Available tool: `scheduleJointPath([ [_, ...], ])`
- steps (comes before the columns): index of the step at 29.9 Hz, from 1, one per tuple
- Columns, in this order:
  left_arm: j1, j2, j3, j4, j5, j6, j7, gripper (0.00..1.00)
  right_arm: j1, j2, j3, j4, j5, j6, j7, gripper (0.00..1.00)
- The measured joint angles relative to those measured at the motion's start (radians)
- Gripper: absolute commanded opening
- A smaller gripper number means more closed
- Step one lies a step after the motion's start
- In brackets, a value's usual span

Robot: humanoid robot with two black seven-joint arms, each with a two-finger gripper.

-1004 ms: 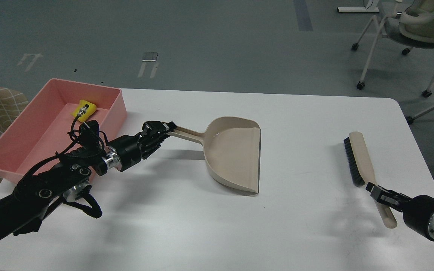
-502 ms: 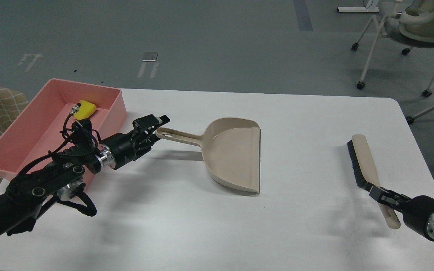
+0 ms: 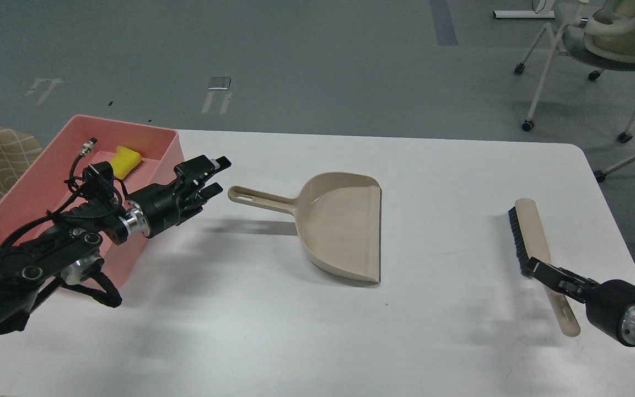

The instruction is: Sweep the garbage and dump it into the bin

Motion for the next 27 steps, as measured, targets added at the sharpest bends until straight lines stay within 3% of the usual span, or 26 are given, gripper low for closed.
scheduleJointPath([
  [7,0.0,0.066,-0.057,-0.121,-0.011,0.0,-0.001,0.85,0.002,-0.021,0.075,0.04,0.001,0.005,0.0,1.0],
  [12,-0.004,0.125,-0.095,-0.175,-0.076,-0.01,0.0,0.97,0.057,-0.031,0.162,0.048,0.002,0.007,0.002,1.0],
  [17,-0.007,0.15,-0.209,-0.173,-0.176,-0.083,-0.006,0.97,0.195,-0.012,0.198,0.078,0.006,0.002,0.002,1.0],
  [20,-0.003,0.146,-0.299,-0.163,-0.23,-0.107,-0.007,0.98,0.303,0.061,0.207,0.064,0.025,-0.002,0.0,1.0],
  [27,0.003,0.084,-0.484,-0.136,-0.356,-0.112,-0.007,0.97,0.543,0.406,0.211,-0.042,0.168,-0.004,0.003,1.0],
])
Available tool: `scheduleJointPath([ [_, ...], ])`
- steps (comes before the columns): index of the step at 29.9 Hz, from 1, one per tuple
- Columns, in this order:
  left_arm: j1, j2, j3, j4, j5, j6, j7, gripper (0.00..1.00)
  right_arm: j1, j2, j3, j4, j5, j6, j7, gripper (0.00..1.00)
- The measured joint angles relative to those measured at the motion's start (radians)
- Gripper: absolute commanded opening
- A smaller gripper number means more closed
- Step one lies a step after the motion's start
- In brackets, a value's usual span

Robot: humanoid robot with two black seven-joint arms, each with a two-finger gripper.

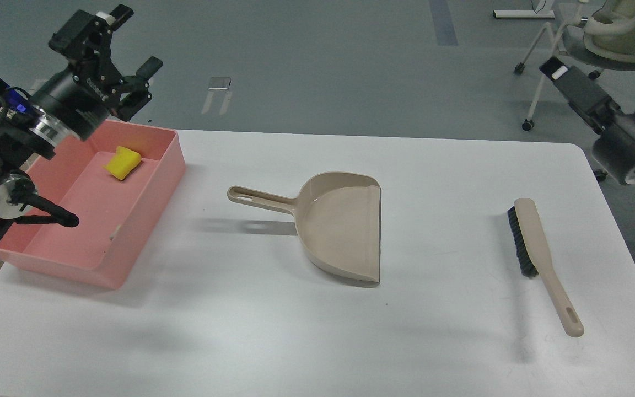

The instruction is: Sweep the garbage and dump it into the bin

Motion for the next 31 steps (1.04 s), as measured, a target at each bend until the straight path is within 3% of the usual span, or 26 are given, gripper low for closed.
scheduleJointPath([
  [4,-0.002,-0.036,-0.073,0.053,-0.064,0.0,0.004,0.97,0.089,0.172,0.002,-0.087,0.08,-0.016,0.008,1.0],
  [7,-0.002,-0.055,-0.096,0.092,-0.095,-0.003,0.004,0.97,0.148,0.226,0.002,-0.177,0.203,-0.057,0.009,1.0],
  [18,0.014,-0.066,-0.106,0.115,-0.167,-0.001,0.007,0.97,0.223,0.236,0.001,-0.405,0.62,-0.161,0.01,1.0],
  [31,0.023,-0.126,-0.093,0.097,-0.168,-0.002,0.011,0.98,0.193,0.236,0.003,-0.4,0.65,-0.156,0.011,1.0],
])
